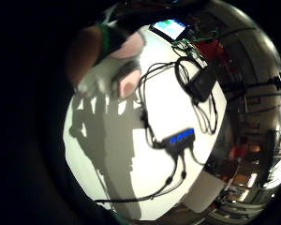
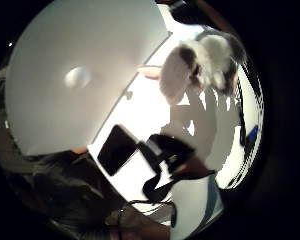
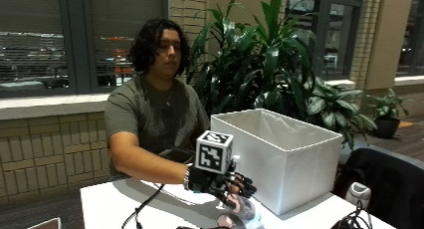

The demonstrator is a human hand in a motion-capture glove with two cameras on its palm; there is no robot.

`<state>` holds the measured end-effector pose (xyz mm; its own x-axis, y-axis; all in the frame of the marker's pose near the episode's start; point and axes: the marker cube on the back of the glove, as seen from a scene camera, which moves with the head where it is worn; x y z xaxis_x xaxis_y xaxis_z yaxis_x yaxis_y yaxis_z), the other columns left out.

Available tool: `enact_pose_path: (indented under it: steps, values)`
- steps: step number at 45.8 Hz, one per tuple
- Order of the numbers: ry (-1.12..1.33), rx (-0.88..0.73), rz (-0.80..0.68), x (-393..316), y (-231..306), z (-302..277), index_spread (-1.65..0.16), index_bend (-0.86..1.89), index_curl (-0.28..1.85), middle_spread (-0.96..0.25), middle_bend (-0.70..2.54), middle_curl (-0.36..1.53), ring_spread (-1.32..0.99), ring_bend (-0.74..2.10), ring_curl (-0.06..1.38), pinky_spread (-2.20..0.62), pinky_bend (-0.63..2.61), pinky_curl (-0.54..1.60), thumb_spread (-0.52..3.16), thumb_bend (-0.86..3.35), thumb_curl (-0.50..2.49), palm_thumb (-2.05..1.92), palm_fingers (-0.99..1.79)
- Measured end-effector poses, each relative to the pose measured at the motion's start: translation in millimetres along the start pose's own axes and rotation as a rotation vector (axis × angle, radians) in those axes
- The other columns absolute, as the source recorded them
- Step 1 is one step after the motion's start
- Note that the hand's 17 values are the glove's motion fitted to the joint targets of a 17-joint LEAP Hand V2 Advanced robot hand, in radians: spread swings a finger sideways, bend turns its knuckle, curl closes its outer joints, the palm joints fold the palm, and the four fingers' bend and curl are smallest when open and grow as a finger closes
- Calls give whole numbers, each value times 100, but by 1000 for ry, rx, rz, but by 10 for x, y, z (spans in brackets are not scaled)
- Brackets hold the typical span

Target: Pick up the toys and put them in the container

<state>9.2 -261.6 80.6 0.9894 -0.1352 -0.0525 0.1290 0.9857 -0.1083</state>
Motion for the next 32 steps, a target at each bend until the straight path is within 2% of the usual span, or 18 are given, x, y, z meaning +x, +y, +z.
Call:
enact_pose_path:
  steps: [3,7,10,12,13,18,21,25,32]
  values:
    - [39,-58,-21,12,-219,249,-38,22,32,-15,23,22,-20,17,15,0,71,31,111,-3,19,2,-7]
    - [75,-14,-44,12,-409,485,-40,28,34,-15,19,23,-17,9,11,3,74,31,104,-3,21,1,-4]
    - [73,106,-46,-8,-508,573,-43,53,40,-18,19,23,-18,4,6,1,81,31,108,-1,22,2,18]
    - [71,181,-40,-25,-545,594,-43,66,42,-22,32,27,-21,11,5,-3,77,28,118,2,23,6,45]
    - [71,223,-36,-36,-556,596,-43,67,42,-23,34,27,-22,11,4,-4,76,27,120,2,23,7,47]
    - [85,410,-38,-89,-523,513,-40,58,46,-32,51,34,-34,48,15,-19,78,30,135,19,32,33,82]
    - [48,448,-48,-114,-425,385,-40,51,48,-35,58,38,-39,62,20,-26,84,33,137,26,37,45,94]
    - [-46,509,-60,-182,-229,49,-40,48,52,-39,65,43,-44,74,27,-31,87,37,137,30,43,53,92]
    - [-126,711,-123,-710,223,-1073,-42,49,61,-44,75,52,-48,86,34,-36,93,42,135,31,50,57,87]
